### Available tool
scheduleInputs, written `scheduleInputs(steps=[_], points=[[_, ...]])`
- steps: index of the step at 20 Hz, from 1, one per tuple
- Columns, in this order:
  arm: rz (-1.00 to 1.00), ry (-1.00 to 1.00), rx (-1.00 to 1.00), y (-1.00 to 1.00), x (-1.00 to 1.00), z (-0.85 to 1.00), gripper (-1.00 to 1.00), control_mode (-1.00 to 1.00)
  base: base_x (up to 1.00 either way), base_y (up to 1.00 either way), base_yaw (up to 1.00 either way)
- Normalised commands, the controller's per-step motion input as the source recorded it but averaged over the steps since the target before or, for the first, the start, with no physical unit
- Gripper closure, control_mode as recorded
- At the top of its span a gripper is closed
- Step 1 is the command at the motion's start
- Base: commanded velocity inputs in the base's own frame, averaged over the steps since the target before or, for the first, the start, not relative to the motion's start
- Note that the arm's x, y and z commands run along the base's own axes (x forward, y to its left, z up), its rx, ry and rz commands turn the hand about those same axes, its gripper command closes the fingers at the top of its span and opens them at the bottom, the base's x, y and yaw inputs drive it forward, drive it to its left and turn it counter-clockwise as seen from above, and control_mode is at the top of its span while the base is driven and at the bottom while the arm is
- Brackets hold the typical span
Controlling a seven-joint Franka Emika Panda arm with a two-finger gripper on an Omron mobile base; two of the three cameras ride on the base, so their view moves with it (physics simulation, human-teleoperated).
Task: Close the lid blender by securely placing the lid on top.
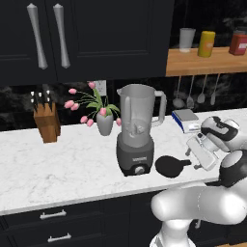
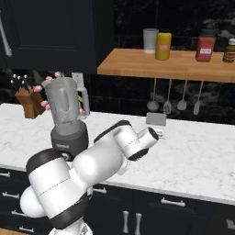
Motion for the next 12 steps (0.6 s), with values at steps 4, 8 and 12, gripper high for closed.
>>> scheduleInputs(steps=[4, 8, 12], points=[[-0.04, 0.00, -0.07, 0.00, 0.03, -0.21, -1.00, -1.00, 0.00, 0.00, 0.00], [-0.04, 0.00, -0.07, 0.00, 0.11, -0.19, -1.00, -1.00, 0.00, 0.00, 0.00], [-0.05, 0.00, -0.09, 0.05, 0.07, -0.27, -1.00, -1.00, 0.00, 0.00, 0.00]])
